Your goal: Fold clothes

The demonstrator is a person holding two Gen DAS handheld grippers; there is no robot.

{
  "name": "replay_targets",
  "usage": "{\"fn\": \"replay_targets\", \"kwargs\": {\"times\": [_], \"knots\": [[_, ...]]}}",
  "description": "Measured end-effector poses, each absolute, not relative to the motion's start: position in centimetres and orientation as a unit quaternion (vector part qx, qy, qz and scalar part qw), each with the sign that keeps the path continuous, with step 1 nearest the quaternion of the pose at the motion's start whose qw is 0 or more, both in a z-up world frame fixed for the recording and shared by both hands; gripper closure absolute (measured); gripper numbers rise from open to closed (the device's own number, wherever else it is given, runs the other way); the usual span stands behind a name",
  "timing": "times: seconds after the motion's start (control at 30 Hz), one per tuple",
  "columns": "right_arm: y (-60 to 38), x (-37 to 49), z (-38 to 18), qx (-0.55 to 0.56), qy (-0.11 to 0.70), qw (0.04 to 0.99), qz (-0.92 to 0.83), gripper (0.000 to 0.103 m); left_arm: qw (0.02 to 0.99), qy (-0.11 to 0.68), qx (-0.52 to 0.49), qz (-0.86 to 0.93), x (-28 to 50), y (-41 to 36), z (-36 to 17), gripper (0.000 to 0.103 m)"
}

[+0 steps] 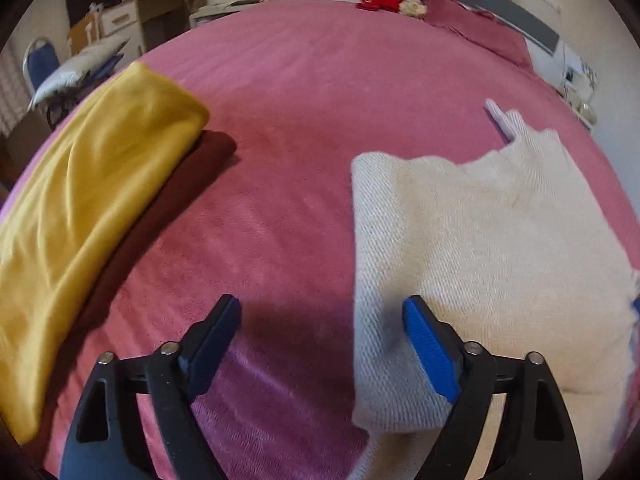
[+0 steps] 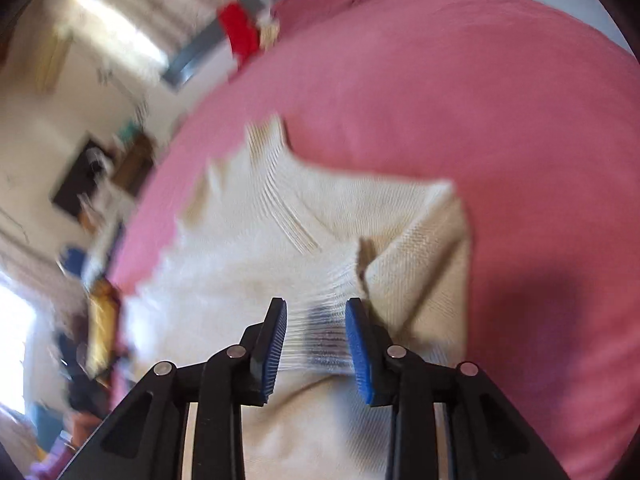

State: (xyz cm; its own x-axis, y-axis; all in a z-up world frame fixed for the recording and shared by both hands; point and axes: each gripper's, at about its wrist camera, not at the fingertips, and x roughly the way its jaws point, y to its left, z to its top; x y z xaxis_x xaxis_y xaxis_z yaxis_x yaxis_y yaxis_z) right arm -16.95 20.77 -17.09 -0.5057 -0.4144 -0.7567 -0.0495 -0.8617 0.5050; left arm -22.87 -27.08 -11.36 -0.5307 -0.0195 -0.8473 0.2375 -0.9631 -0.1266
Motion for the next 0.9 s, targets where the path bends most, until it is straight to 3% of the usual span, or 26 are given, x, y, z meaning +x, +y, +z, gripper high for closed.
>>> {"fn": "replay_targets", "kwargs": {"times": [0.2, 0.4, 0.53, 0.7, 0.9], "knots": [[21.1, -20.0, -15.7, 0.47, -0.256, 0.144, -0.832, 0.071, 0.05, 0.176, 0.434, -0.882, -23.1, -28.0, -7.9, 0.016], [20.4, -25.7, -13.7, 0.466, -0.223, 0.172, -0.839, 0.07, -0.062, 0.135, 0.418, -0.896, -30.7, -23.3, -4.8, 0.016], [17.2, -32.5, -14.7, 0.49, -0.156, 0.174, -0.84, 0.07, -0.117, 0.102, 0.458, -0.875, -37.3, -19.0, -6.1, 0.016], [16.1, -37.5, -15.6, 0.502, -0.157, 0.189, -0.829, 0.07, -0.158, 0.102, 0.506, -0.842, -44.7, -15.2, -8.6, 0.016], [15.7, -41.2, -17.4, 0.525, -0.17, 0.184, -0.813, 0.069, -0.158, 0.134, 0.538, -0.817, -47.3, -14.9, -11.5, 0.016]]}}
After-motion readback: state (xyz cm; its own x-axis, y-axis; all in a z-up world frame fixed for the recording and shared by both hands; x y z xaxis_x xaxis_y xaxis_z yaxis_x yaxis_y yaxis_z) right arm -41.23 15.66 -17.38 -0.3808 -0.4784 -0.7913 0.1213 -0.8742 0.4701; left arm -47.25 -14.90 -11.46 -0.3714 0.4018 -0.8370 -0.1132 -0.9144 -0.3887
